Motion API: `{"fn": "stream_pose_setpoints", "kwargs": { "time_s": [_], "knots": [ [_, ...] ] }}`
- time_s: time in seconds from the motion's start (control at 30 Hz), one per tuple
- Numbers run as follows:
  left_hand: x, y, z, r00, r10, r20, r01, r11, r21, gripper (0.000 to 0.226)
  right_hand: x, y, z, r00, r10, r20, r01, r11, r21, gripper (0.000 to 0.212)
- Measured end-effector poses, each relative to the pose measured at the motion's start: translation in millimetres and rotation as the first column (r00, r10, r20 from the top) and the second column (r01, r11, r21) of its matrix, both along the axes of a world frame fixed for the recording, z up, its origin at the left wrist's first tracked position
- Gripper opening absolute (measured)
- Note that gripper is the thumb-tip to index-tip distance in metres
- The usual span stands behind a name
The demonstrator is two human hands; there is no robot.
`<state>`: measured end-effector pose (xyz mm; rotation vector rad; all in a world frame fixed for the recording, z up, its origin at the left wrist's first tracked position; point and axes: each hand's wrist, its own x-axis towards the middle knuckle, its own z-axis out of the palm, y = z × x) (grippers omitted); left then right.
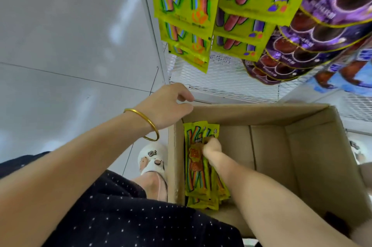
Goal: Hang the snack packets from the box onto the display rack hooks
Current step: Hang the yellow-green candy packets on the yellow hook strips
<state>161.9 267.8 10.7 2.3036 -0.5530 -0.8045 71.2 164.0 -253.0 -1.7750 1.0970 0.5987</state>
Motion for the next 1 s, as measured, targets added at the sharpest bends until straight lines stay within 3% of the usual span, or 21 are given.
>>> {"fn": "stream_pose_setpoints", "kwargs": {
  "time_s": [0.1,0.23,0.37,0.4,0.47,0.53,0.57,0.67,0.73,0.87,0.93,1.0],
  "knots": [
    [2.0,4.6,-2.6,1.000,-0.008,0.014,0.008,1.000,0.019,0.013,-10.4,-9.8,26.1,0.995,0.031,0.092,-0.037,0.997,0.069,0.048],
    [3.0,3.2,-8.1,0.996,-0.048,0.081,0.039,0.993,0.112,0.027,-28.6,-53.7,76.0,0.970,-0.070,0.232,-0.038,0.901,0.432,0.021],
    [-6.4,-6.6,-0.9,0.987,-0.117,0.109,0.097,0.981,0.167,0.061,-27.4,-84.1,145.4,0.900,0.026,0.434,-0.213,0.897,0.388,0.019],
    [-9.3,-9.7,3.8,0.986,-0.118,0.120,0.102,0.986,0.128,0.060,-25.1,-86.9,162.7,0.876,0.023,0.481,-0.240,0.887,0.394,0.016],
    [-14.0,-16.5,16.8,0.980,-0.092,0.174,0.093,0.996,-0.002,0.035,-22.4,-89.6,193.0,0.834,0.033,0.551,-0.294,0.871,0.394,0.011],
    [-17.0,-21.9,33.8,0.965,-0.041,0.258,0.065,0.994,-0.085,0.009,-23.1,-88.2,220.8,0.780,0.058,0.623,-0.319,0.893,0.316,0.008],
    [-18.7,-23.1,44.2,0.955,-0.031,0.295,0.063,0.993,-0.101,0.015,-23.5,-86.6,233.1,0.726,0.059,0.686,-0.297,0.926,0.234,0.009],
    [-22.9,-20.6,79.1,0.940,-0.023,0.341,0.086,0.982,-0.170,0.016,-23.7,-76.2,274.3,0.429,-0.038,0.903,-0.032,0.998,0.057,0.028],
    [-22.2,-16.6,103.3,0.945,0.014,0.327,0.082,0.958,-0.276,0.016,-20.9,-66.8,303.0,0.240,0.032,0.970,0.089,0.994,-0.055,0.039],
    [-10.2,-2.2,161.7,0.954,0.089,0.287,0.042,0.906,-0.421,0.009,0.6,-52.9,363.4,0.024,0.485,0.874,0.196,0.855,-0.480,0.027],
    [0.0,3.8,192.9,0.956,0.109,0.272,0.033,0.882,-0.470,0.006,11.6,-50.4,393.5,-0.049,0.551,0.833,0.231,0.818,-0.527,0.023],
    [16.5,5.6,228.9,0.921,0.239,0.308,-0.002,0.793,-0.609,0.013,22.1,-50.5,424.9,-0.101,0.560,0.822,0.271,0.810,-0.519,0.020]
  ]
}}
